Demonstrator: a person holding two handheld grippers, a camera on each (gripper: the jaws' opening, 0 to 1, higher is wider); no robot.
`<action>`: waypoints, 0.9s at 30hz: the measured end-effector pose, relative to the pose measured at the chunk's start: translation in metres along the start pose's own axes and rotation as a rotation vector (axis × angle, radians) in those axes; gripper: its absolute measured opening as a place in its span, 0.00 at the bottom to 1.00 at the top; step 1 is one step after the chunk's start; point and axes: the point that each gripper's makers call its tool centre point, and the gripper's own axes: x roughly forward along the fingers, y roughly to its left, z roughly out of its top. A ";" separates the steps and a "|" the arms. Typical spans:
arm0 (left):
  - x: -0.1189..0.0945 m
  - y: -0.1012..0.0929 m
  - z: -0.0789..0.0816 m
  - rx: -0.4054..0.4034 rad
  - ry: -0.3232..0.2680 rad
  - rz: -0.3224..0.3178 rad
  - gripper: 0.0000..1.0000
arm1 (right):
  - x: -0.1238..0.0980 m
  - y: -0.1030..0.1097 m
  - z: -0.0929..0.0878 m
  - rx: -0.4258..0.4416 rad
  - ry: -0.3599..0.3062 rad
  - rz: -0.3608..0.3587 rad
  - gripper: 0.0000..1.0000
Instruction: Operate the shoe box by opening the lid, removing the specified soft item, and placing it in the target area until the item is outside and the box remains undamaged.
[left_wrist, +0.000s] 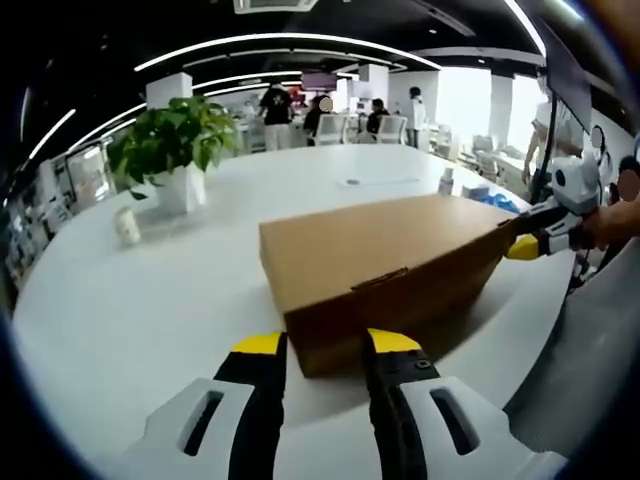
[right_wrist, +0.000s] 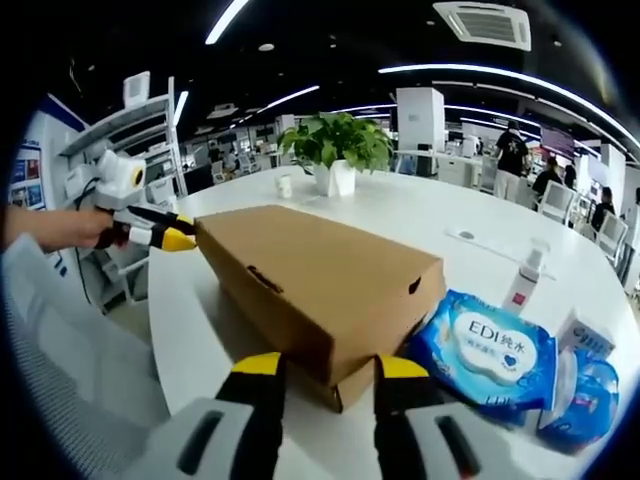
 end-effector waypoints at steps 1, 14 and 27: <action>0.001 0.000 -0.001 -0.001 0.001 0.000 0.30 | 0.001 0.000 -0.001 0.009 0.004 0.001 0.31; 0.004 0.004 -0.006 -0.054 0.007 0.009 0.29 | 0.002 -0.003 -0.005 0.048 0.017 0.000 0.33; 0.002 0.002 0.010 0.048 -0.034 -0.017 0.33 | -0.003 -0.002 0.014 -0.024 -0.006 0.018 0.34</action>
